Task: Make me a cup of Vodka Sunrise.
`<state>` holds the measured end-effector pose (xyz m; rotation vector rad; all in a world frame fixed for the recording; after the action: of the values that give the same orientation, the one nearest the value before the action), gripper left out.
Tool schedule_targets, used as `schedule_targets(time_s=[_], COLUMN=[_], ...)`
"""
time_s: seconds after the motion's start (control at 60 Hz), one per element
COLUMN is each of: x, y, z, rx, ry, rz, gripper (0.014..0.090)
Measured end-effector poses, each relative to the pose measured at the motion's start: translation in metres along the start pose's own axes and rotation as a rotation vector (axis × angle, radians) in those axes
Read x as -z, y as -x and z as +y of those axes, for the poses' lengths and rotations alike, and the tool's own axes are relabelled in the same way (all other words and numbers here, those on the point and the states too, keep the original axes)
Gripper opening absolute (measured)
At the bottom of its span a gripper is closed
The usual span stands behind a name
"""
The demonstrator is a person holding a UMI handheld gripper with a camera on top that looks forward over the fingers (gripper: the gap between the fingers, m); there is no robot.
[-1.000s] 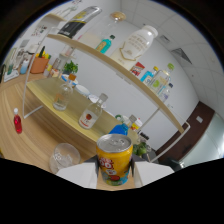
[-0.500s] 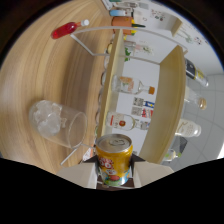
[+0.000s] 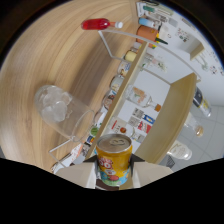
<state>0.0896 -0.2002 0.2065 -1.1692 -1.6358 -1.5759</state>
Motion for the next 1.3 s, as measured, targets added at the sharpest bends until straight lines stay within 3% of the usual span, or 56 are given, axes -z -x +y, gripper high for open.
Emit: schedule_targets(time_s=[0.2,0.483,0.65,0.817,1.033,1.3], x=[0.017,0.041,0.034,0.012,-0.023,-0.038], y=[-0.035,-0.071,-0.021,0.064,0.162,0.220], z=[0.017,0.084,0.129,0.142,0.125,0.097], rx=[-0.509,-1.510,-1.818,-2.024,-2.107,-2.105], ry=[-0.018,-0.124,-0.100,-0.024,0.079,0.118], rz=[0.026,0.026,-0.001,-0.114,-0.265,-0.389], gripper=[0.0506,0.0511,0.0507,0.0507,0.0506,0.0507])
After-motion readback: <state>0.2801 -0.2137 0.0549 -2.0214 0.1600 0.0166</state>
